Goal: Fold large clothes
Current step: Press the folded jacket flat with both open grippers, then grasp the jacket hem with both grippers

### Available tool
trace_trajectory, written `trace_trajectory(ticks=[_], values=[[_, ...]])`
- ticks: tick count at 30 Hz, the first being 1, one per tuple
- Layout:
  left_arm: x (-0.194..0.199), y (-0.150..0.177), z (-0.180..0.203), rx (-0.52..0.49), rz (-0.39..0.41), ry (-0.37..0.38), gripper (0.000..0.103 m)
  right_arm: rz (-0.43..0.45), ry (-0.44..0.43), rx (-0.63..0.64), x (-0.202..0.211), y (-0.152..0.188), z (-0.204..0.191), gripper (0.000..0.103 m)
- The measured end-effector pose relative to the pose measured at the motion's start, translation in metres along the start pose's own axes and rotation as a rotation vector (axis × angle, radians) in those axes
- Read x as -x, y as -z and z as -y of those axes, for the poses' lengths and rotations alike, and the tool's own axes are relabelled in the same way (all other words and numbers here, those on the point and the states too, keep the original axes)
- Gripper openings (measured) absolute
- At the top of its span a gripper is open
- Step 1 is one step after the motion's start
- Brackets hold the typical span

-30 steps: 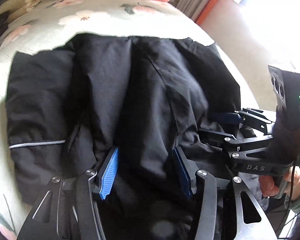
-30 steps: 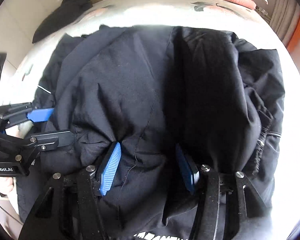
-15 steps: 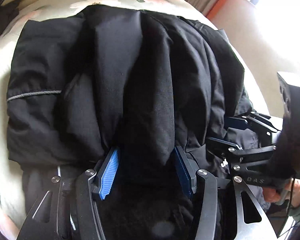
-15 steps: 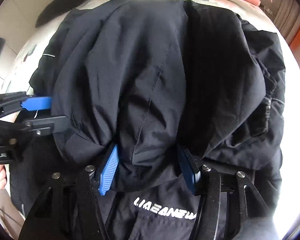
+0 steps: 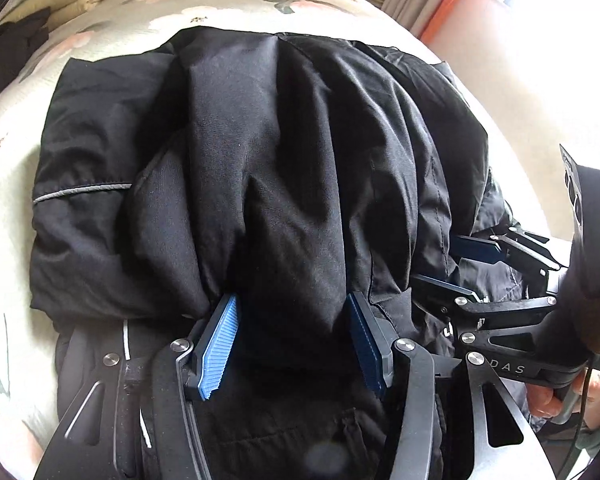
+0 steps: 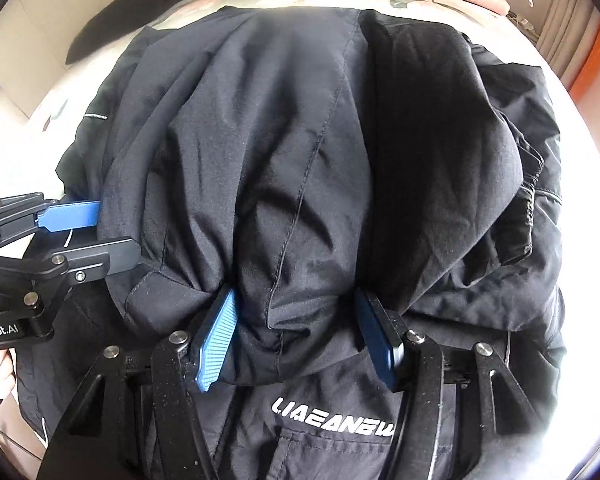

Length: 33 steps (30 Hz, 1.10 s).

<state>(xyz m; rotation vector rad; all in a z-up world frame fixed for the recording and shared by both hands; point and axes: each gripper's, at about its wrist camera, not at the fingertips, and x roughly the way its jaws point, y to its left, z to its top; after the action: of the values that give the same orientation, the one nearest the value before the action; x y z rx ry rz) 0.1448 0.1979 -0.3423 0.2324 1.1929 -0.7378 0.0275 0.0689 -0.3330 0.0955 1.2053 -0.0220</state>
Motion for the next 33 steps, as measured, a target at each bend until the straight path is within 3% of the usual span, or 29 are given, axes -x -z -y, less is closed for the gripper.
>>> trace_trajectory(ticks=[6,11,15,19,23,28,33], values=[[0.041,0.009,-0.005,0.036,0.033,0.046,0.057,0.026,-0.055,-0.067,0.051,0.013,0.011,0.062],[0.088,0.043,-0.03,0.047,0.014,-0.017,0.057,0.026,0.02,-0.138,0.107,0.052,0.045,0.063],[0.11,0.084,-0.061,0.104,-0.038,-0.068,0.058,-0.024,0.067,-0.24,0.134,0.096,0.085,0.065],[0.122,0.134,-0.093,0.222,-0.094,-0.084,0.061,-0.097,0.109,-0.321,0.14,0.147,0.121,0.065],[0.124,0.182,-0.116,0.348,-0.12,-0.05,0.061,-0.162,0.131,-0.34,0.135,0.195,0.142,0.065],[0.123,0.244,-0.135,0.517,-0.147,0.042,0.061,-0.22,0.1,-0.331,0.132,0.242,0.155,0.065],[0.116,0.286,-0.133,0.567,-0.192,0.074,0.062,-0.243,0.042,-0.349,0.13,0.279,0.163,0.065]])
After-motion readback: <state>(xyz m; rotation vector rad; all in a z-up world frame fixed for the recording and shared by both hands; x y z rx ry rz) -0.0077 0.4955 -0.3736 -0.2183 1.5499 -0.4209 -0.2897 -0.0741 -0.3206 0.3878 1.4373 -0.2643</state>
